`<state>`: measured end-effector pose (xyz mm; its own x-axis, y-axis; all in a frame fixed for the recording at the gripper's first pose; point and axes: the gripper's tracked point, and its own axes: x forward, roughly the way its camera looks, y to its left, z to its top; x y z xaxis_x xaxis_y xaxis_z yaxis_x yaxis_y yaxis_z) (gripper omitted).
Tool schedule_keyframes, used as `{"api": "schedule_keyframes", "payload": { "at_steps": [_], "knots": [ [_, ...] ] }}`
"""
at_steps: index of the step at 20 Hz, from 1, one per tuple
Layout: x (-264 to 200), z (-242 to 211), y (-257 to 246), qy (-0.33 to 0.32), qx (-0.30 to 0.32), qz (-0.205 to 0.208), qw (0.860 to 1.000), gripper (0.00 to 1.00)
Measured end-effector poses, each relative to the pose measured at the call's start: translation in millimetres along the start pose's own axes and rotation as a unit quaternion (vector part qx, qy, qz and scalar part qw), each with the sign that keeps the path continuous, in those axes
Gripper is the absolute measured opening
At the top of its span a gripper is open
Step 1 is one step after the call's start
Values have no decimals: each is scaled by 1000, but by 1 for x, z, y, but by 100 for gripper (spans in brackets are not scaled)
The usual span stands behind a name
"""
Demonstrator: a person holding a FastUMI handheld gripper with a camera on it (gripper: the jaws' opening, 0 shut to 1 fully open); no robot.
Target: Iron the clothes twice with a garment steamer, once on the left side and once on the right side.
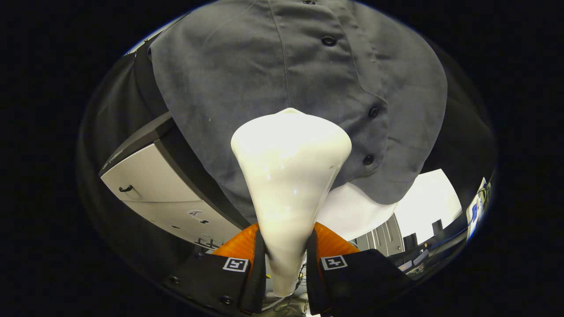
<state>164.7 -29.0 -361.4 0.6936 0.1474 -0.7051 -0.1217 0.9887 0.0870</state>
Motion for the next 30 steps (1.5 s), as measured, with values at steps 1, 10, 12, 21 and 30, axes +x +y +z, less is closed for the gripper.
{"api": "schedule_keyframes", "payload": {
  "at_steps": [1,10,12,21,30],
  "knots": [
    [-7,7,0,-5,-1,1,1000,46],
    [-73,75,-6,-68,-9,-5,998,46],
    [-87,92,-9,-83,-15,-4,996,46],
    [-140,179,-31,-152,-15,-28,988,46],
    [-167,256,-60,-198,-16,-47,979,45]
  ]
}}
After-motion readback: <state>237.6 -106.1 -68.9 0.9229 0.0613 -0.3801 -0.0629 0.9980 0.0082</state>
